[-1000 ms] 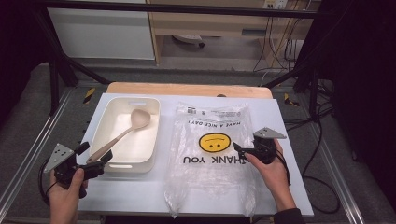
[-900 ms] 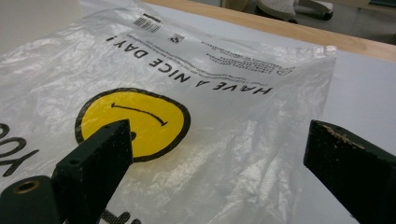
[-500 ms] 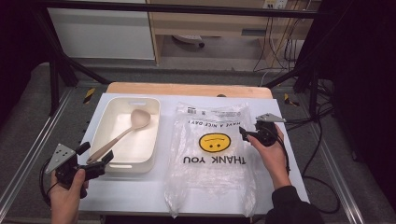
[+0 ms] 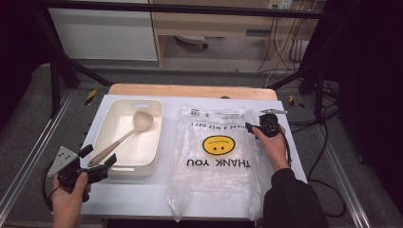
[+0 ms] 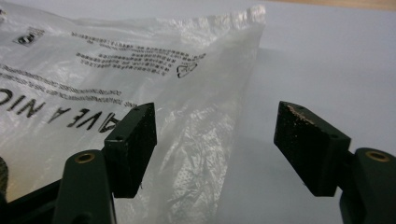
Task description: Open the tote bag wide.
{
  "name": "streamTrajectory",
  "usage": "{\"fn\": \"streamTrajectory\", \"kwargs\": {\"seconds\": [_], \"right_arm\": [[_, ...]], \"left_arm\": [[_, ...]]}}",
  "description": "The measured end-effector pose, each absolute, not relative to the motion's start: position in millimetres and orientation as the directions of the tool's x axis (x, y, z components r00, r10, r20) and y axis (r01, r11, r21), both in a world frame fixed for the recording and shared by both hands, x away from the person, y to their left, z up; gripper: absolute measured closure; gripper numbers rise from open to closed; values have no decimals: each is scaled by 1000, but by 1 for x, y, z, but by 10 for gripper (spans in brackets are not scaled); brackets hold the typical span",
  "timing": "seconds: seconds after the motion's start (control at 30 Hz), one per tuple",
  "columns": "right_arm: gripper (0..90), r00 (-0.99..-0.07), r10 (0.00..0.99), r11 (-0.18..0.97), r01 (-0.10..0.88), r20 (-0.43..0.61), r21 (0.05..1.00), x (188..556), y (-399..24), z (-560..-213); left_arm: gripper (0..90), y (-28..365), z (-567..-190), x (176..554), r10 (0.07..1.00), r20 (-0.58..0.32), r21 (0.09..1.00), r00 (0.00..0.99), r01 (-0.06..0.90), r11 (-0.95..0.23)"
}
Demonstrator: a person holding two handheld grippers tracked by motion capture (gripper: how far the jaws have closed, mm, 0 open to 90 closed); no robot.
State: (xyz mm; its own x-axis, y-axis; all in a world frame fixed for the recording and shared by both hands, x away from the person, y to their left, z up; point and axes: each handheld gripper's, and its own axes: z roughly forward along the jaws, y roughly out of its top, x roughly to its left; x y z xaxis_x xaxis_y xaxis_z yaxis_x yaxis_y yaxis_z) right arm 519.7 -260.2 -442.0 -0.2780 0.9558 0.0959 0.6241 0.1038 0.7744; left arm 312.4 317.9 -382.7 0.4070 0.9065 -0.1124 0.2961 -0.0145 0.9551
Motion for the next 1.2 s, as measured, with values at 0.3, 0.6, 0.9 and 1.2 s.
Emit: {"fn": "streamTrajectory", "kwargs": {"seconds": [0.3, 0.6, 0.9, 1.2], "right_arm": [[640, -331, 938, 141, 643, 106, 753, 523, -251, -451], [900, -331, 936, 125, 624, 117, 771, 519, -251, -445], [900, -239, 964, 61, 617, 114, 784, 513, -275, -441], [900, -123, 984, -27, 608, 127, 793, 497, -305, -445]], "left_arm": [[50, 315, -383, 313, 903, -107, 955, 416, 297, -24], [51, 314, -383, 313, 905, -100, 954, 414, 297, -31], [52, 312, -383, 313, 905, -87, 955, 417, 294, -44], [52, 313, -384, 314, 904, -102, 953, 416, 302, -31]]}}
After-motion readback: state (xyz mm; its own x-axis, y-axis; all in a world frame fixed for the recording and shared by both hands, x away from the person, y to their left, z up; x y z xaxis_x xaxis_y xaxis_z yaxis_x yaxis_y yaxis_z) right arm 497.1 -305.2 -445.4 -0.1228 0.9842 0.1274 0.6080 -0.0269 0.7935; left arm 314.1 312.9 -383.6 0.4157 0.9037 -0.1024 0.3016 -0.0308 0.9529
